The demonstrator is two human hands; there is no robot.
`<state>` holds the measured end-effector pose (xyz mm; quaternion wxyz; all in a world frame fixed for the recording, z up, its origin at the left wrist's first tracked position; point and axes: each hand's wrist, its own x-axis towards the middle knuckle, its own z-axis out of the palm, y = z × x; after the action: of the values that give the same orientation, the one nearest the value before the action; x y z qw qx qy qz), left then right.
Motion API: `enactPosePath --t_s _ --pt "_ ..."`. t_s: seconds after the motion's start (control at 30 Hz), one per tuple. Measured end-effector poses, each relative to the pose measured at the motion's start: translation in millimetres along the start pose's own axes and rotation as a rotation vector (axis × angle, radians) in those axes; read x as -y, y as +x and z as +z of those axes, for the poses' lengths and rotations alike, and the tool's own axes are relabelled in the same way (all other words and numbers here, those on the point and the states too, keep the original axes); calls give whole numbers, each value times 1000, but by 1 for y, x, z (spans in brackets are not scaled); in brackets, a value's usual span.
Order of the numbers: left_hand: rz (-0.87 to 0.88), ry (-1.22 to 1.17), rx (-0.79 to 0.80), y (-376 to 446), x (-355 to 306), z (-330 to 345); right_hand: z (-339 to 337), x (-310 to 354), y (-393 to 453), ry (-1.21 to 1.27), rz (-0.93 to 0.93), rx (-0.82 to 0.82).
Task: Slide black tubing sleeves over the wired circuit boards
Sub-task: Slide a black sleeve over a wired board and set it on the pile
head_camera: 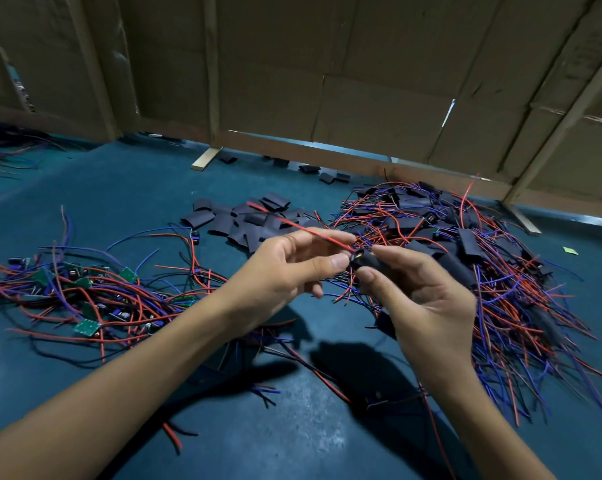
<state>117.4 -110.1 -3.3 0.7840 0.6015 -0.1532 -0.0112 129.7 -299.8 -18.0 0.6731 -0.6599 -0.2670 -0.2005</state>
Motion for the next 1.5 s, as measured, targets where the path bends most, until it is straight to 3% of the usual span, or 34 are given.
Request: enactPosePath --t_s 0.07,0.1,0.17,0.2,0.27,0.33,0.43,0.5,0.57,0.67,0.7,0.77,0.83,0.9,0.97,1.07,1.13,1.2,1.37,1.5 --pt "12 102 -20 4 -3 -12 -10 4 4 -140 -169 -84" --pt "57 315 -84 5 -3 -21 -18 5 8 -267 -310 -131" --pt "149 1050 -218 6 1 -43 -36 5 16 -477 -576 -236" --pt "127 1391 -209 6 5 -53 -45 4 21 -549 -654 -282" --pt "-66 1700 -116 7 12 -70 -60 1 29 -721 -663 -367" --pt "-225 1703 -40 9 18 -78 -74 -7 33 -949 -496 -351" --pt "-181 1697 -21 13 24 -78 -76 -17 34 -1136 -17 -164" --pt "-173 1672 -62 13 23 -77 -66 -18 31 -1133 157 -154" --pt "-208 1643 -95 14 22 -77 -53 -11 25 -1143 83 -209" --pt "-251 1590 -88 16 18 -78 -34 0 18 -1040 -253 -190" --pt "-244 1581 -88 16 17 -78 -29 1 15 -956 -334 -100" --pt "-213 1599 -99 17 15 -78 -18 8 10 -719 -323 234" --pt "-191 1587 -109 16 14 -79 -8 13 3 -621 -161 621" --pt "-183 1518 -131 14 11 -81 -3 11 -2 -723 -11 911" --pt "-213 1484 -151 11 11 -82 -10 15 1 -794 90 1013" --pt "-287 1516 -175 8 11 -83 -37 30 15 -745 274 1029" --pt "-269 1513 -178 7 10 -82 -46 40 19 -686 492 1154" --pt "-218 1509 -178 8 9 -80 -43 38 15 -747 546 1273" --pt "-93 1513 -214 7 7 -72 -24 27 7 -714 453 1180" --pt "75 1540 -277 5 4 -63 -19 15 4 -708 301 787"
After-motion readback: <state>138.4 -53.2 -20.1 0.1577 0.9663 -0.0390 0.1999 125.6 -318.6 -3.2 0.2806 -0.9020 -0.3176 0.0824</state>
